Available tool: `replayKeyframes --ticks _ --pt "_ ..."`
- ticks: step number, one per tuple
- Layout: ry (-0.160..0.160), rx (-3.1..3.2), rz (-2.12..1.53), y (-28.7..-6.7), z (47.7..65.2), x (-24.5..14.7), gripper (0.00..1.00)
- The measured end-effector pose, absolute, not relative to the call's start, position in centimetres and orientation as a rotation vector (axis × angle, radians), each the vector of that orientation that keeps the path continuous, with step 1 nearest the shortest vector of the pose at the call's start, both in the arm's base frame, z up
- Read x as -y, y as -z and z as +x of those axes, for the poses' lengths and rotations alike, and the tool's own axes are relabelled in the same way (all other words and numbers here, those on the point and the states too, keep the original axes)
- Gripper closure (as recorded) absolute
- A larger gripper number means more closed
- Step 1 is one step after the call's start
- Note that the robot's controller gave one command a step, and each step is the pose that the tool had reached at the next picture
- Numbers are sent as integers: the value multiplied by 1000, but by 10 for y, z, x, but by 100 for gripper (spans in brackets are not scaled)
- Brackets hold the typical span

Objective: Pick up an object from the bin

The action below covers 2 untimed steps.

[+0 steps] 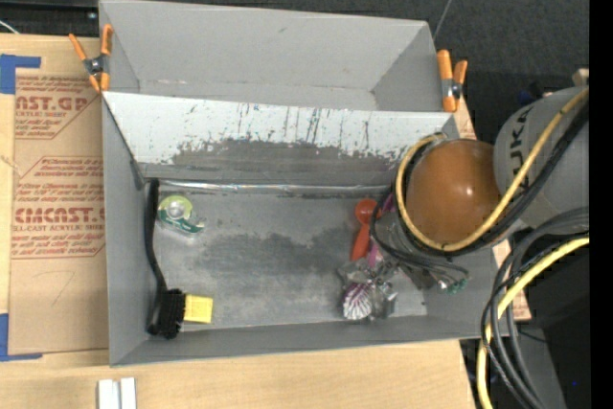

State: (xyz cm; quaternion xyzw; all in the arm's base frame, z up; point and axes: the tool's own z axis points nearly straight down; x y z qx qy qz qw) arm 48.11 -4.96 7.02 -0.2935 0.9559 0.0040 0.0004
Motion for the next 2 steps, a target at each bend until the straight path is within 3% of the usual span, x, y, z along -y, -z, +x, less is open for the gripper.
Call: replayKeyframes --ticks 1,2 --pt "-17 -3008 -923 -95 479 49 100" --pt "-20 -3008 -923 -157 479 48 100"
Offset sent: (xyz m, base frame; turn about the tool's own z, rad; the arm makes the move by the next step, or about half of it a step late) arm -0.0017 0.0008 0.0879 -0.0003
